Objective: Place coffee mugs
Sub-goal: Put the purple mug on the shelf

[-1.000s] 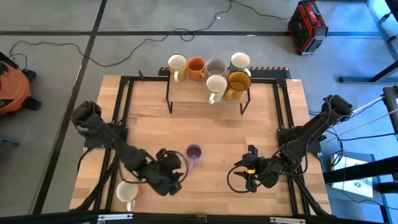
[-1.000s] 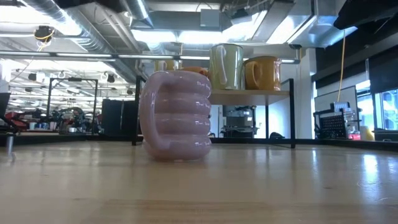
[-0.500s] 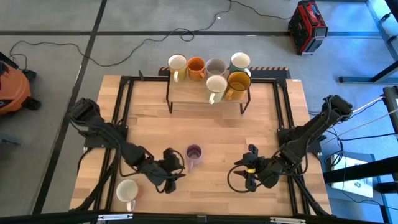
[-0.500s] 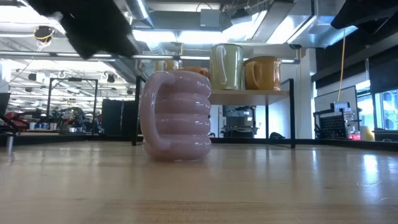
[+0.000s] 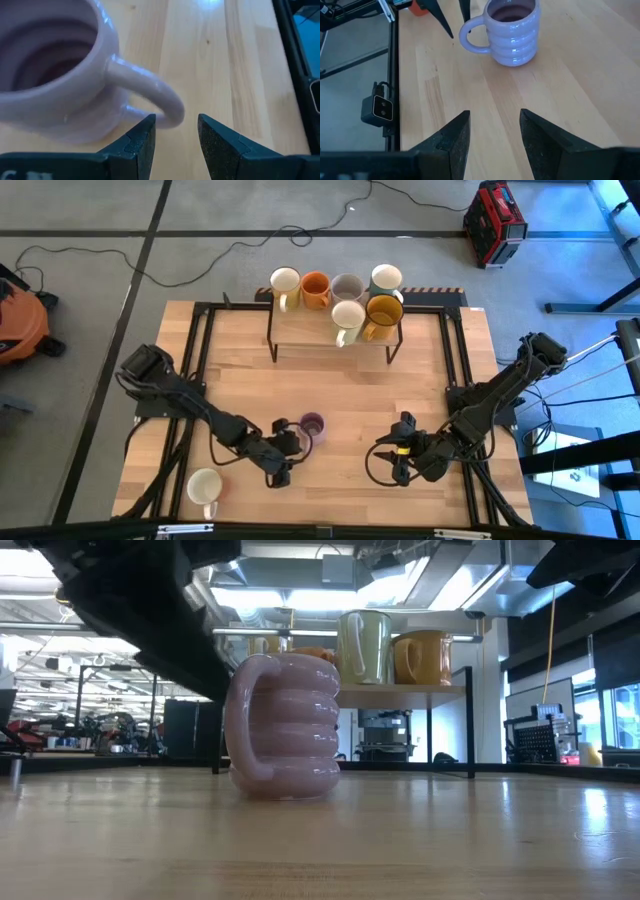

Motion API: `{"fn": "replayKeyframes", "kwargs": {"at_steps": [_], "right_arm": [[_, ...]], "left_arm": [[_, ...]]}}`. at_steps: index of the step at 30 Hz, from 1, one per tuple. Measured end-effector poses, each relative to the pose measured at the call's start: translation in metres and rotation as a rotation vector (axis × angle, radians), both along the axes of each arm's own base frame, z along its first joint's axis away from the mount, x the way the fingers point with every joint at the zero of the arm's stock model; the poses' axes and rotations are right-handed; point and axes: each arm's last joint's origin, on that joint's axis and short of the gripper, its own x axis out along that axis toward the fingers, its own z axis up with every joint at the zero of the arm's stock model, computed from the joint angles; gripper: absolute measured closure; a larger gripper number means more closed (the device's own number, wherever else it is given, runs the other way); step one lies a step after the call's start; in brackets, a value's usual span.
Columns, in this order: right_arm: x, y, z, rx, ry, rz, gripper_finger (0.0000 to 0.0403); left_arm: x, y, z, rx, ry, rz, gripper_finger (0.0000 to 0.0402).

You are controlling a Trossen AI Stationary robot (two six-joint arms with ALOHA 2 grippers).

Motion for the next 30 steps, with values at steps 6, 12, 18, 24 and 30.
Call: {"fn": "replayKeyframes", "kwargs": {"at_steps": [6, 12, 18, 24, 30], "right_arm": [[0.000, 0.000, 0.000, -0.005, -0.009, -0.013, 0.0243], [0.000, 0.000, 0.000, 0.003, -0.009, -0.019, 0.0243], [0.000, 0.000, 0.000, 0.010, -0.004, -0.016, 0.0243], [0.000, 0.000, 0.000, 0.010, -0.004, -0.015, 0.0243], [0.000, 0.000, 0.000, 0.009, -0.003, -0.015, 0.0243]], "left_arm": [[0.008, -0.002, -0.007, 0.030, -0.055, 0.013, 0.0260], [0.018, -0.002, -0.014, 0.030, -0.118, 0.049, 0.0260], [0.024, -0.004, -0.016, -0.002, -0.166, 0.044, 0.0277], [0.024, -0.004, -0.016, 0.012, -0.162, 0.023, 0.0357], [0.025, -0.005, -0.016, 0.031, -0.166, 0.000, 0.0399]]}}
